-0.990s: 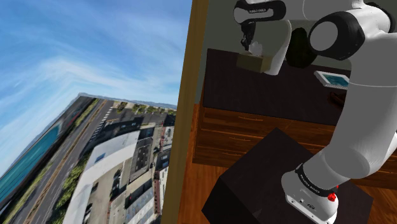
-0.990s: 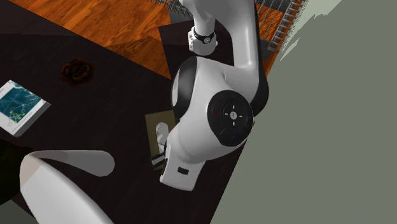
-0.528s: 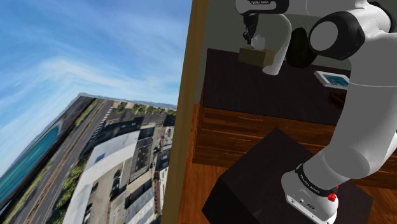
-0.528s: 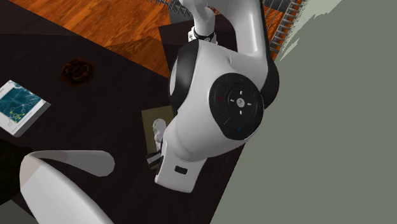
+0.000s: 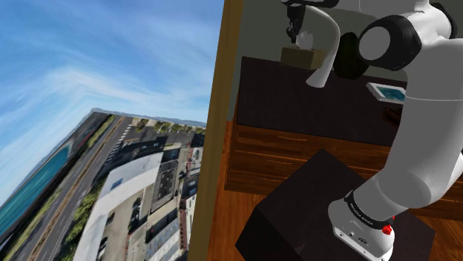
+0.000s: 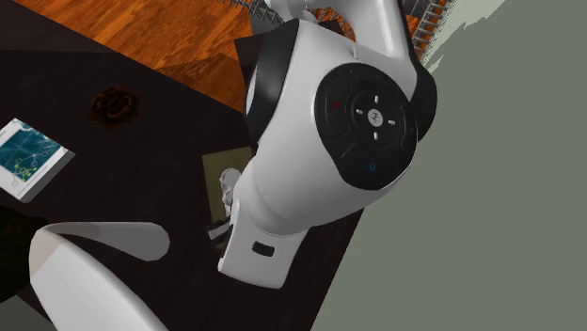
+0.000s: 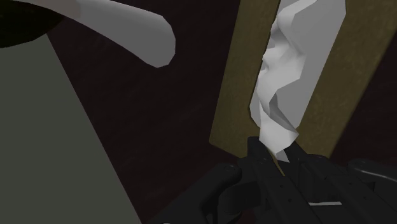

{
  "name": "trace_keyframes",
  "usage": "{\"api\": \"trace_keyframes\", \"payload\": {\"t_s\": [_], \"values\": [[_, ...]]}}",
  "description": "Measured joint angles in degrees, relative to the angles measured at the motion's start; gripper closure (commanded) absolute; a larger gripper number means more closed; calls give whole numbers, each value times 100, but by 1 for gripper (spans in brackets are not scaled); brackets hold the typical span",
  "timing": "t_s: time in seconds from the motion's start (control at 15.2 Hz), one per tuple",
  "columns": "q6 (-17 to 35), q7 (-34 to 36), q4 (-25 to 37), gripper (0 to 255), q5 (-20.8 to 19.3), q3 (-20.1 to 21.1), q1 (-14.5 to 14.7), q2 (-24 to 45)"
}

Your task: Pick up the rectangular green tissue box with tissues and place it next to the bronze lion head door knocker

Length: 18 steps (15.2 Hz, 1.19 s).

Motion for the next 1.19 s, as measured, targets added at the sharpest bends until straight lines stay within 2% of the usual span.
{"api": "trace_keyframes", "payload": {"t_s": [0.59,0.73,0.99,1.19], "values": [[-830,-296,1257,255,84,-16,-70,375],[-644,-320,748,255,40,-37,-89,34],[7,-378,-892,255,-120,-126,-171,-1040],[352,-484,-1804,255,-229,-211,-265,-1675]]}}
